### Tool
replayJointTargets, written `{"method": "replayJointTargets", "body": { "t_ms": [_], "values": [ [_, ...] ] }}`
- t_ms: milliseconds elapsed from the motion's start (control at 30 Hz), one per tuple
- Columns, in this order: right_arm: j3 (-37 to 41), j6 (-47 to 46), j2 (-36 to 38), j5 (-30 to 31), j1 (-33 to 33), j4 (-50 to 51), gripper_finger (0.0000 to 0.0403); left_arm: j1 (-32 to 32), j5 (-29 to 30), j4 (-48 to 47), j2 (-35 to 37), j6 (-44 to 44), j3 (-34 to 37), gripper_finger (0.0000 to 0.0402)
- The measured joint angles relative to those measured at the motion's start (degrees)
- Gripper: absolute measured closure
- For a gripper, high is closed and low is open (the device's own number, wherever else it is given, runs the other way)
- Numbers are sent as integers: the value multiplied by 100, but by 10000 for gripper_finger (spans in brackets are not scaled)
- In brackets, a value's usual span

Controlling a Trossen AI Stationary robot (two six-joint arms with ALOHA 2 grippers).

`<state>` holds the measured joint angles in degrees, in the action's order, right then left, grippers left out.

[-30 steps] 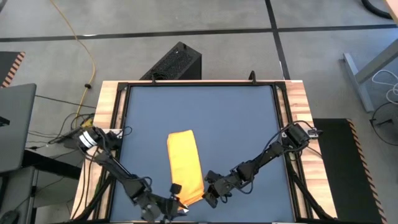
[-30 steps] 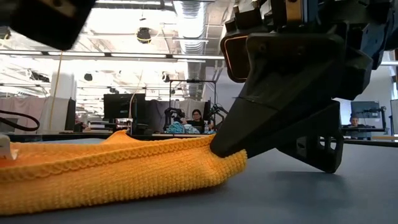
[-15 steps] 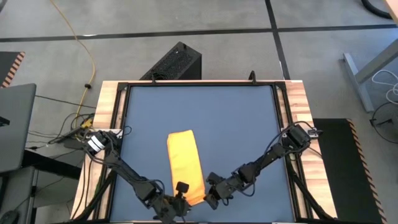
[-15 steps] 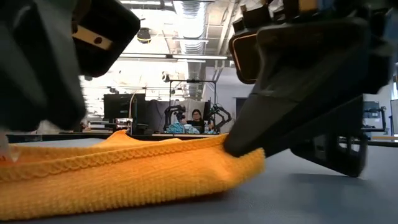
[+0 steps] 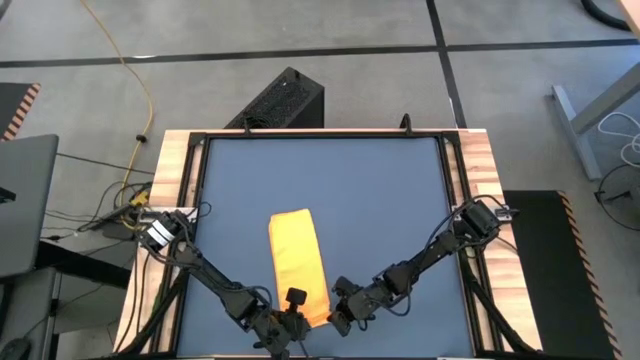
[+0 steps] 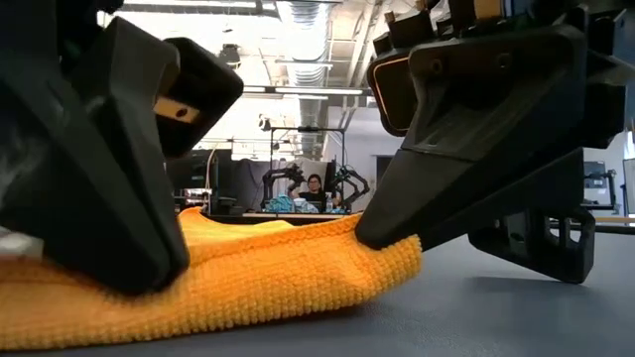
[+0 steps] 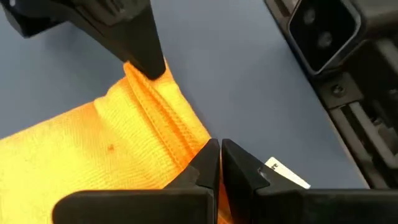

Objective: Roll towel
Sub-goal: Roll the orange microfiber towel

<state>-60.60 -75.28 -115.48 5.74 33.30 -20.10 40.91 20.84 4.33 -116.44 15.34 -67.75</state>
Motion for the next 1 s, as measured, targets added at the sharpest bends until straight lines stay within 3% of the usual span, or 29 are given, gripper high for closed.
{"method": "replayJointTargets", "body": {
  "t_ms": [533, 767, 1000],
  "values": [
    [0, -84, 1, 190, 3, -9, 318, -37, -8, -375, 2, 246, -2, 401],
    [2, 157, 7, -29, 59, -7, 310, -94, -289, -316, 17, 474, 81, 401],
    [20, 802, 112, -299, 92, 126, 310, -151, -636, 342, 33, 734, 470, 401]
  ]
}}
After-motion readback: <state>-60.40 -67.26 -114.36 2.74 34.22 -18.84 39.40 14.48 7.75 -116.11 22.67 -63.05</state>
